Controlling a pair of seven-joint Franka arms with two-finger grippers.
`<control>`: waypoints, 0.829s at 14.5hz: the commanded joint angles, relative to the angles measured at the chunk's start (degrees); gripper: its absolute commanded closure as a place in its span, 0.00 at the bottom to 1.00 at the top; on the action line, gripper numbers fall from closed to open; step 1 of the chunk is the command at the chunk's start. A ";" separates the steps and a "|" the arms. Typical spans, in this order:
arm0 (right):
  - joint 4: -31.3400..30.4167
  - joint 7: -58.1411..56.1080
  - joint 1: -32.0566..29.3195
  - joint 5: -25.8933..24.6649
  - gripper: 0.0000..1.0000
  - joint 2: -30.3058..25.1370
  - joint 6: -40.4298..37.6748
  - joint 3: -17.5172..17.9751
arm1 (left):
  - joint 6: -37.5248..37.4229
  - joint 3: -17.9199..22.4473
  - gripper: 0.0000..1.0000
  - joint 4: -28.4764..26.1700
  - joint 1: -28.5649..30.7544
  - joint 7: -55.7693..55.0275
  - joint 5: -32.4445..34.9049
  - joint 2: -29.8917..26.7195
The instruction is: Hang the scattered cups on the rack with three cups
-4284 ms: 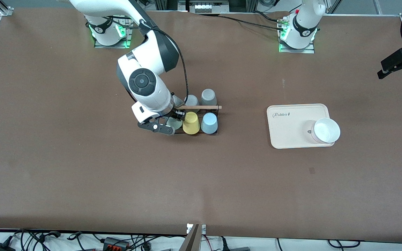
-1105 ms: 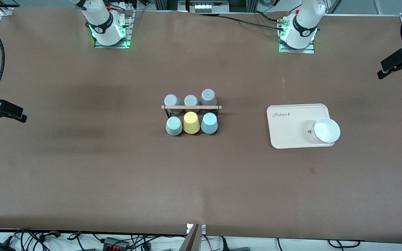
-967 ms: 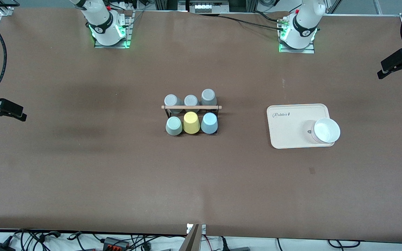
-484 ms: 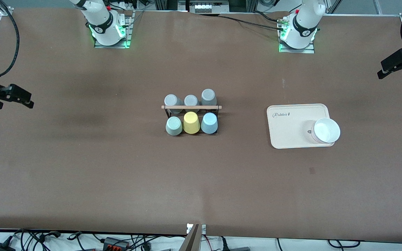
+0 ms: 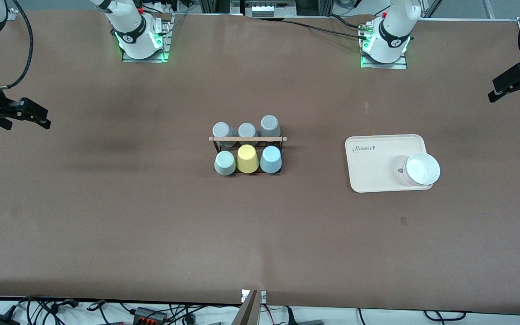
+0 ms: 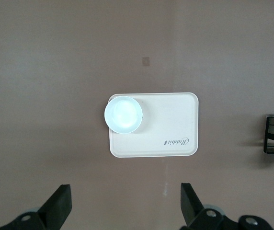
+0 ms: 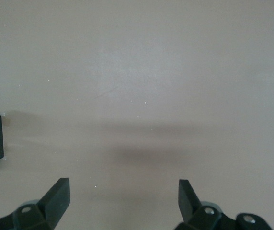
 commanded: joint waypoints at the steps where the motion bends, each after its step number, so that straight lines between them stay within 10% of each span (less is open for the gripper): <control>1: -0.90 -0.92 0.33 -0.71 0.00 -1.23 0.40 0.11 | -0.73 0.02 0.00 0.55 0.20 1.18 -0.14 0.09; 12: -0.72 -0.22 1.12 -0.28 0.00 -1.41 0.22 -0.33 | -0.55 0.46 0.00 0.64 0.29 1.18 -0.14 -0.08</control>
